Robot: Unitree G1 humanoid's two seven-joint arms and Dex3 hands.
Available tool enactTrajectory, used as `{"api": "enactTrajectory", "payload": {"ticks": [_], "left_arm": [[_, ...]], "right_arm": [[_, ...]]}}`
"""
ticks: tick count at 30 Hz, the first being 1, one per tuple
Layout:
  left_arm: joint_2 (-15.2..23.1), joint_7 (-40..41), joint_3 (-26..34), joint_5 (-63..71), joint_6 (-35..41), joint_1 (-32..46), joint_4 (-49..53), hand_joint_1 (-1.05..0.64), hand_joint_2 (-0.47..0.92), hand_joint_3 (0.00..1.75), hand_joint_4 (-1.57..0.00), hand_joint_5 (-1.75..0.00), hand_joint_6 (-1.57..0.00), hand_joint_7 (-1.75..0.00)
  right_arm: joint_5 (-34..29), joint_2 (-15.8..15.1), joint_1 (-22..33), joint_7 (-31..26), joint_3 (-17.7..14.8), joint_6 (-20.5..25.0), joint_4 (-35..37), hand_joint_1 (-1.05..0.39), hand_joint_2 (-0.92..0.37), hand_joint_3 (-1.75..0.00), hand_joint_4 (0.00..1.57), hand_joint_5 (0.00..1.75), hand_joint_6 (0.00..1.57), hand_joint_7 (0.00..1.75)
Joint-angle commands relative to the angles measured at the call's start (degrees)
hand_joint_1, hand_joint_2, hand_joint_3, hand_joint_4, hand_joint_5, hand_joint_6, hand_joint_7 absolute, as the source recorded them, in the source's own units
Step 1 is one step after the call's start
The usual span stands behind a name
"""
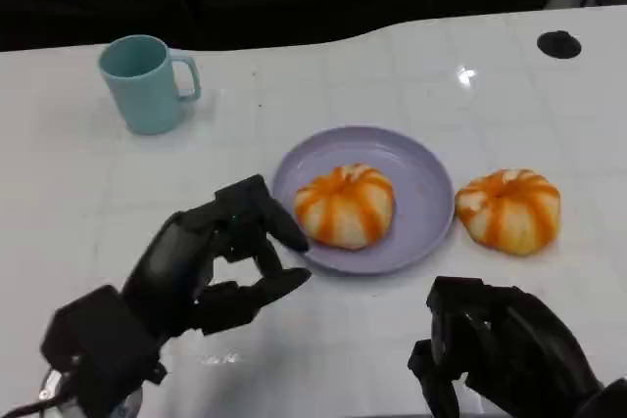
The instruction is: Grasp the bread from the table and place it into the plate.
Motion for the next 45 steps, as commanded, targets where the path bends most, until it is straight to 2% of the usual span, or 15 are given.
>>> {"api": "enactTrajectory", "payload": {"ticks": [1,12,14,19,33,45], "left_arm": [[0.0,-1.6,1.1,-5.1,5.8,5.6,-6.8,-0.60,0.92,0.31,-0.80,-1.75,-0.59,-1.75],[-1.4,-3.5,0.8,-10.1,11.5,16.2,-13.1,-0.55,0.92,0.35,-0.90,-1.75,-0.67,-1.75],[-1.5,-4.5,1.0,-11.7,13.2,16.7,-13.2,-0.57,0.92,0.31,-0.90,-1.75,-0.66,-1.75],[-2.2,-8.3,2.2,-15.9,14.9,15.8,-10.4,-0.57,0.92,0.27,-0.89,-1.75,-0.64,-1.75],[-4.1,-11.1,2.6,-15.5,16.0,12.3,-5.2,-0.59,0.92,0.26,-0.87,-1.75,-0.63,-1.75],[-5.2,-13.0,2.9,-14.2,13.3,11.1,-1.9,-0.59,0.92,0.25,-0.87,-1.75,-0.63,-1.75]], "right_arm": [[0.6,-0.4,0.2,-0.1,-0.2,0.5,-0.5,-0.92,-0.79,-0.60,1.21,1.64,1.04,1.48],[0.4,-0.5,-0.1,-0.2,-0.2,0.6,-0.8,-0.93,-0.79,-0.59,1.21,1.63,1.05,1.48],[0.3,-0.6,-0.1,-0.4,-0.3,0.8,-1.0,-0.94,-0.80,-0.58,1.21,1.63,1.05,1.48],[-0.4,-0.7,-0.4,-0.2,-0.4,-0.4,-0.3,-0.94,-0.81,-0.57,1.21,1.62,1.05,1.48],[-0.1,-1.1,-2.6,0.5,-1.7,-1.2,2.7,-0.94,-0.82,-0.59,1.21,1.64,1.03,1.51],[0.5,-0.9,-4.0,1.3,-2.3,-1.2,4.7,-0.93,-0.80,-0.58,1.21,1.64,1.03,1.50]]}}
